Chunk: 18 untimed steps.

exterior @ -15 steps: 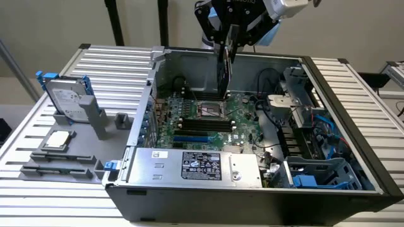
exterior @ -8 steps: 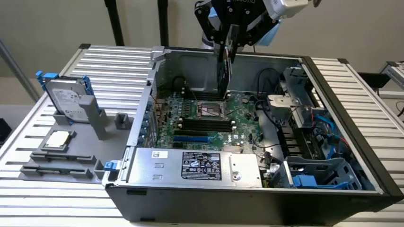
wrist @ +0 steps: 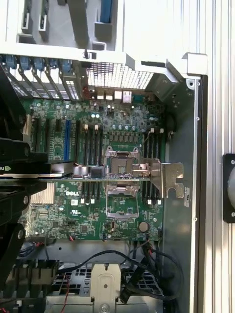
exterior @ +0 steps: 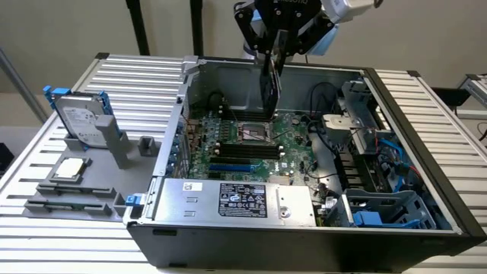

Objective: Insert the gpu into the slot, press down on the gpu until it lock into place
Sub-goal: 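Insert the gpu into the slot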

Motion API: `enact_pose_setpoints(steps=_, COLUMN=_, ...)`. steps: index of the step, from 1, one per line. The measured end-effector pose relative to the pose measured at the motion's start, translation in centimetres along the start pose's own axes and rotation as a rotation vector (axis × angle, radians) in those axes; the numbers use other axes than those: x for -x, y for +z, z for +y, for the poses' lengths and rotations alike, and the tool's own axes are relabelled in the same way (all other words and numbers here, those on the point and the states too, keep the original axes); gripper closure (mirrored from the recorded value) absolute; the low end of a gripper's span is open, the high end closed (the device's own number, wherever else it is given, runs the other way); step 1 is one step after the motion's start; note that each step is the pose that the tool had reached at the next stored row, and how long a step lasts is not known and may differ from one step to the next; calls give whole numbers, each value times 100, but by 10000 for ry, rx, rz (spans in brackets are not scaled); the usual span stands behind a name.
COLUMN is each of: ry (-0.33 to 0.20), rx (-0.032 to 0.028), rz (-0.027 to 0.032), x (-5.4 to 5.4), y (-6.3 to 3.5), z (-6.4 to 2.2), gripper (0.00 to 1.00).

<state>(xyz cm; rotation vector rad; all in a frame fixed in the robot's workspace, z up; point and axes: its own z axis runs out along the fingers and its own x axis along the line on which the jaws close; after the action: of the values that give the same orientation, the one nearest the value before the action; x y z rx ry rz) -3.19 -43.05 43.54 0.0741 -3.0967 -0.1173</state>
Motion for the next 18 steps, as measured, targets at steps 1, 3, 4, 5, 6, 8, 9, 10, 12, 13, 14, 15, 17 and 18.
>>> enact_pose_setpoints(steps=1, ry=-174, rx=-7, rz=13, x=0, y=0, z=0, gripper=74)
enact_pose_setpoints(steps=3, ry=-550, rx=-23, rz=42, x=0, y=1, z=0, gripper=74)
enact_pose_setpoints(steps=4, ry=-733, rx=-29, rz=56, x=0, y=2, z=0, gripper=74)
enact_pose_setpoints(steps=5, ry=-912, rx=-36, rz=69, x=0, y=3, z=0, gripper=74)
enact_pose_setpoints(steps=6, ry=-1093, rx=-44, rz=84, x=0, y=3, z=0, gripper=74)
enact_pose_setpoints(steps=8, ry=-1456, rx=-59, rz=112, x=0, y=4, z=0, gripper=74)
enact_pose_setpoints(steps=9, ry=-1640, rx=-66, rz=126, x=0, y=5, z=0, gripper=74)
enact_pose_setpoints(steps=10, ry=-1820, rx=-73, rz=139, x=1, y=5, z=0, gripper=74)
enact_pose_setpoints(steps=12, ry=-2178, rx=-87, rz=167, x=1, y=7, z=-1, gripper=74)
enact_pose_setpoints(steps=13, ry=-2358, rx=-95, rz=181, x=1, y=8, z=-1, gripper=74)
enact_pose_setpoints(steps=14, ry=-2536, rx=-101, rz=195, x=1, y=9, z=-1, gripper=74)
enact_pose_setpoints(steps=15, ry=-2715, rx=-110, rz=209, x=1, y=9, z=-1, gripper=74)
enact_pose_setpoints(steps=17, ry=-3080, rx=-124, rz=237, x=1, y=11, z=-1, gripper=74)
enact_pose_setpoints(steps=18, ry=-3258, rx=-131, rz=250, x=1, y=12, z=-1, gripper=74)
